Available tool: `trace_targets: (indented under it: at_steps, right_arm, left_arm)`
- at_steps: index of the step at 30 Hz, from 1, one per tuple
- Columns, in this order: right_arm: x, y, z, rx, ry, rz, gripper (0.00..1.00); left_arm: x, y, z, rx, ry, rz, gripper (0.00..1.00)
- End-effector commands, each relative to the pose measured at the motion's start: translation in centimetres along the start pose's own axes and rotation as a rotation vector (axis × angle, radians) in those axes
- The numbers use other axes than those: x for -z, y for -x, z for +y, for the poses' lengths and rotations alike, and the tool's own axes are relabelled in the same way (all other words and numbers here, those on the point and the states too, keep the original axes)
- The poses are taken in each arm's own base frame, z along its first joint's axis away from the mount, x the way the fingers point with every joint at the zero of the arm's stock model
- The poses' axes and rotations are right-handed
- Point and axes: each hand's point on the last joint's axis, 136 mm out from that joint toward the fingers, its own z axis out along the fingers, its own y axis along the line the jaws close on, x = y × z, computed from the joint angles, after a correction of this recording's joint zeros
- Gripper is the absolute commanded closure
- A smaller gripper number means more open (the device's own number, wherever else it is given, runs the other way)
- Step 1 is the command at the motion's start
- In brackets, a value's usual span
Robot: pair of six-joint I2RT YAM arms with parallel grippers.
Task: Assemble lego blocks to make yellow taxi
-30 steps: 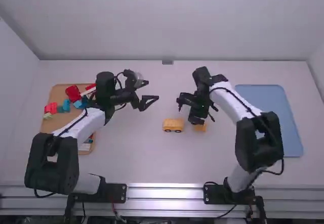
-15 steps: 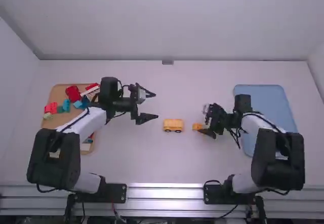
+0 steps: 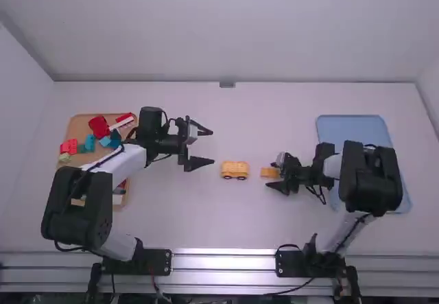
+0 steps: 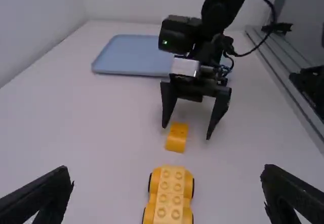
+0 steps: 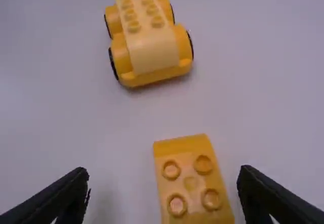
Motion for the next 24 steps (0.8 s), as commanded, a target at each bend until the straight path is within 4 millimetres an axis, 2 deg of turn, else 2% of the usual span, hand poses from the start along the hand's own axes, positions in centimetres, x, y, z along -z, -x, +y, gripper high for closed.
trace_targets:
  at_steps: [1,7,8,12,15,16,19,20,24]
  right_arm:
    - [0.2,0.1,-0.8,0.057,0.005,-0.023,0.28]
    - [0.3,-0.4,-0.5,0.092,0.037,-0.007,0.40]
    - [0.3,-0.7,-0.7,0.092,0.035,0.012,0.45]
    - [-0.1,-1.3,-0.4,0.084,0.050,0.067,0.51]
    - [-0.4,-1.7,0.0,0.093,0.065,0.094,0.52]
    - [-0.5,-1.8,0.0,0.095,0.066,0.101,0.59]
    - [-0.4,-1.8,-0.1,0.074,0.063,0.101,0.62]
    - [-0.4,-1.6,-0.2,0.076,0.063,0.095,0.67]
    - [0.3,-0.6,-0.8,0.055,0.048,0.046,0.69]
  left_arm:
    - [-0.1,0.4,-0.8,0.015,-0.043,-0.034,0.01]
    - [-0.1,0.3,-0.9,0.023,-0.045,-0.035,0.01]
    - [-0.2,0.3,-1.1,0.028,-0.051,-0.034,0.01]
    - [-0.8,0.3,-1.8,0.027,-0.077,-0.035,0.03]
    - [-1.0,0.2,-2.0,0.015,-0.083,-0.037,0.01]
    - [-1.0,0.3,-2.0,0.002,-0.083,-0.044,0.01]
    - [-0.9,0.4,-2.3,-0.010,-0.094,-0.061,0.01]
    - [-0.9,0.3,-2.4,-0.017,-0.095,-0.062,0.01]
    - [-1.9,-2.1,-3.0,-0.047,-0.078,0.004,0.01]
